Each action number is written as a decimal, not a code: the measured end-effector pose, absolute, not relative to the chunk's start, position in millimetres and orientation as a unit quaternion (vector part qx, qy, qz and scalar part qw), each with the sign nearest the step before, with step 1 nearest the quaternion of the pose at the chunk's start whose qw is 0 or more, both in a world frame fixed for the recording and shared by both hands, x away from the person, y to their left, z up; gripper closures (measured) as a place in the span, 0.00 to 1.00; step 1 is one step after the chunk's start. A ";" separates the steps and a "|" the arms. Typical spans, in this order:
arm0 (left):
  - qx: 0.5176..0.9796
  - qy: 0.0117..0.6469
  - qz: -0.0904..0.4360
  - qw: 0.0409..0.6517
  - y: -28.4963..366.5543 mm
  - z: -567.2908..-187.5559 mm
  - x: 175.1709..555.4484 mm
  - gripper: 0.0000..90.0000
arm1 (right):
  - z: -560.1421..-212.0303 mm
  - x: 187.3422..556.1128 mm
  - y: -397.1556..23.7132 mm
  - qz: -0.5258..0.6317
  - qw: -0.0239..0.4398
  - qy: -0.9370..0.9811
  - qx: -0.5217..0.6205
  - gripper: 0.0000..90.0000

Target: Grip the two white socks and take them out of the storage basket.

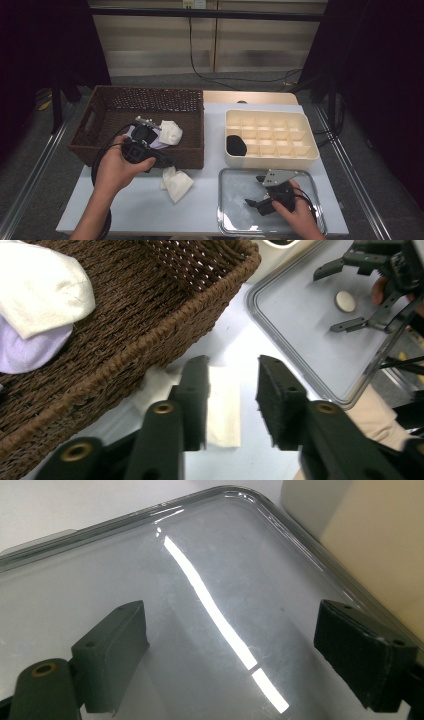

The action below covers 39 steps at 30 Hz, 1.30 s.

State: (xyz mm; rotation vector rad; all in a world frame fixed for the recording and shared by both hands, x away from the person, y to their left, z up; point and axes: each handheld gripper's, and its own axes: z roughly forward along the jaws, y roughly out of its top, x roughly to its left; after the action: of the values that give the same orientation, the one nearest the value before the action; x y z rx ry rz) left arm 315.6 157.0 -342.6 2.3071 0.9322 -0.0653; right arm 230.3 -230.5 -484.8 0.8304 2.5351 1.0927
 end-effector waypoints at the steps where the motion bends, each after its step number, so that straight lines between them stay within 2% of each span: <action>1: 0.878 0.356 -0.025 0.318 157.1 -342.4 316.3 0.68 | -484.8 230.3 -230.4 0.375 0.129 0.872 0.286 0.14; 6: 0.869 0.367 -0.002 0.333 160.7 -338.1 323.5 0.59 | -484.9 230.2 -230.3 0.376 0.129 0.872 0.286 0.15; 9: 0.870 0.370 0.009 0.326 162.2 -336.9 330.5 0.58 | -484.8 230.3 -230.3 0.376 0.129 0.871 0.287 0.14; 19: 0.863 0.383 0.037 0.328 160.9 -333.9 356.4 0.40 | -484.8 230.3 -230.3 0.376 0.129 0.871 0.287 0.14; 27: 0.860 0.392 0.050 0.322 156.6 -334.8 378.9 0.38 | -484.8 230.4 -230.3 0.376 0.128 0.871 0.287 0.14; 39: 0.852 0.422 0.053 0.307 159.3 -357.1 409.2 0.36 | -484.8 230.3 -230.3 0.377 0.129 0.871 0.287 0.14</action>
State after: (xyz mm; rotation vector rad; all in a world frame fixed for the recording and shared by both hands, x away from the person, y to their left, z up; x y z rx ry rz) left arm 409.2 159.3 -357.1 2.2532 1.1164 0.1396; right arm 230.3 -230.3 -484.8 0.8344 2.5339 1.0948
